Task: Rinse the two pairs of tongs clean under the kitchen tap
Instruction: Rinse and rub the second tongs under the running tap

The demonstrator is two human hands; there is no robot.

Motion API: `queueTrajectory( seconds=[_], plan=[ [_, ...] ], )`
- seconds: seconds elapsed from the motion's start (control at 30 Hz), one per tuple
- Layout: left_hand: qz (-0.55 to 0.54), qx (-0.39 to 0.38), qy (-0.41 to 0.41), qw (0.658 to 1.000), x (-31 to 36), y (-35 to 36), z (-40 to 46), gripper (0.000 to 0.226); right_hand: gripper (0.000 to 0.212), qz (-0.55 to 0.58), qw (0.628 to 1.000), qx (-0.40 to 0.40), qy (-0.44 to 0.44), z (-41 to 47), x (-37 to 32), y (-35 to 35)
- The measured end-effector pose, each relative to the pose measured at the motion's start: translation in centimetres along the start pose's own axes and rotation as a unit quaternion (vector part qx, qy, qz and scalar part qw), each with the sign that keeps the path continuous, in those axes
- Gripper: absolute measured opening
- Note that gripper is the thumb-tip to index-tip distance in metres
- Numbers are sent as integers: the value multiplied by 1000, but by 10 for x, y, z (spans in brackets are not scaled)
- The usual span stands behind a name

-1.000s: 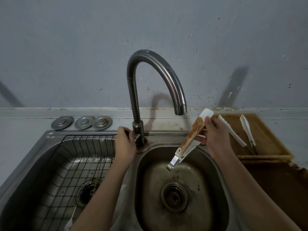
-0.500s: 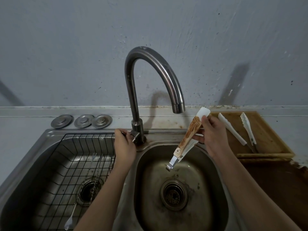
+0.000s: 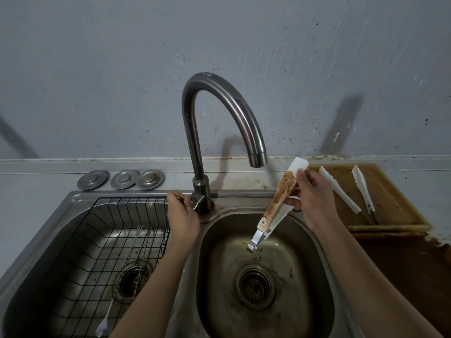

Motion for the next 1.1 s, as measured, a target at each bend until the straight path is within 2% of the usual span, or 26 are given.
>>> queueTrajectory(
  seconds=[0.4,0.53,0.63,0.87,0.93,1.03,1.1],
  plan=[
    [-15,12,-21,1000,-1,3,0,8,16,-11,1000,-9,-16,-4,-4,-4],
    [-18,17,-15,1000,-1,2,-2,22,16,-13,1000,-14,-15,-6,-5,-4],
    [-20,16,-13,1000,-2,1,-2,11,16,-21,1000,-15,-18,-7,-6,-4],
    [-12,-15,-26,999,6,-5,-4,3,19,-21,999,-13,-21,-6,-7,-4],
    [-34,-30,-42,998,10,-8,-9,25,21,-20,999,-10,-24,-4,-8,-4],
    [-29,16,-114,993,15,-13,-33,65,21,-11,999,9,-32,0,-9,-8],
    [-19,34,-163,986,15,-14,-54,64,21,3,999,27,-37,2,-9,-9]
  ],
)
Point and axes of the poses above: each hand's wrist, its own z-axis towards the middle knuckle, its own y-axis out of the palm, x = y × z, the point moved 2 cm from there along z, towards the middle knuckle, and after that the axes turned 5 degrees about x, right-handed, at the moved point
